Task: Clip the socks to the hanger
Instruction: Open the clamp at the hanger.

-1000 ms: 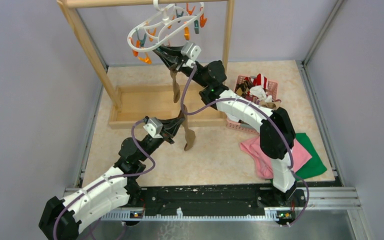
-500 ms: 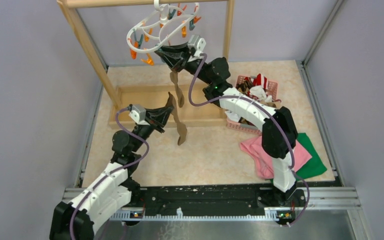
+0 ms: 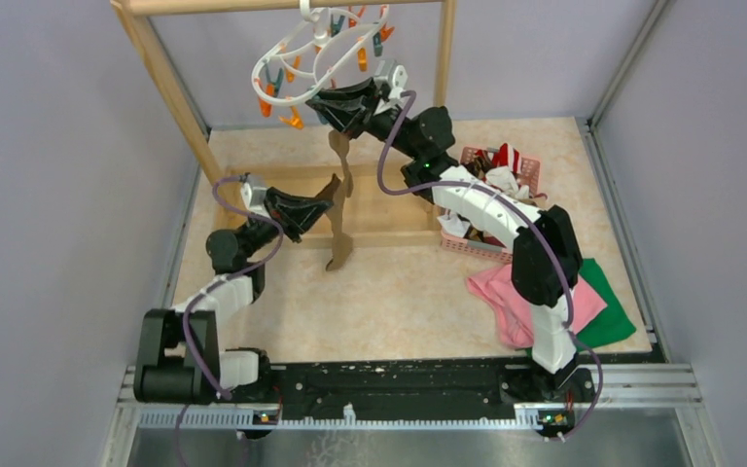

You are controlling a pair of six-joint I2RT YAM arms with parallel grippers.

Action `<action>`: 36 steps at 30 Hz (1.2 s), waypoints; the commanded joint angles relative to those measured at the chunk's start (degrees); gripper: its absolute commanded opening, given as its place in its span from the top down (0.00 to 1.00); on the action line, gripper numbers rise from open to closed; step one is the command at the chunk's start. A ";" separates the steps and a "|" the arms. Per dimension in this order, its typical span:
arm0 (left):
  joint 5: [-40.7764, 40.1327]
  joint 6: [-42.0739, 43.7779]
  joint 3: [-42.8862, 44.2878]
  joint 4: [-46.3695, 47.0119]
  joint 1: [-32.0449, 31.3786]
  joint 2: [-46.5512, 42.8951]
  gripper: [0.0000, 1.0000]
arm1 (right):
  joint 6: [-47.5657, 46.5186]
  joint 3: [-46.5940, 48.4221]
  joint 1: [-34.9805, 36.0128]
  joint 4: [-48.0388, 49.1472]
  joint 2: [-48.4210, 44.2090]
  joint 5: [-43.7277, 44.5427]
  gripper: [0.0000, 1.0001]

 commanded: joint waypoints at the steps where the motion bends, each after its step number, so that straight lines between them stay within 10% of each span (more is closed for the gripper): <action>1: 16.49 -12.62 8.97 23.78 2.61 8.36 1.00 | 3.46 0.82 -0.11 1.28 -3.56 -5.53 0.87; 7: 18.43 -4.86 13.02 20.66 5.00 9.21 1.00 | 4.88 0.32 -0.67 2.09 -3.89 -5.95 0.87; 14: 2.10 41.14 11.61 -25.45 -1.69 -6.06 1.00 | 5.95 0.48 -0.59 1.94 -3.82 -5.36 0.87; 22: -3.25 44.39 11.51 -14.88 -3.04 -2.95 1.00 | 5.43 1.38 -0.19 0.68 -3.36 -4.86 0.87; 36: -50.17 66.97 4.52 -14.44 -24.86 -7.80 1.00 | 4.49 2.76 0.38 -1.93 -2.68 -4.11 0.87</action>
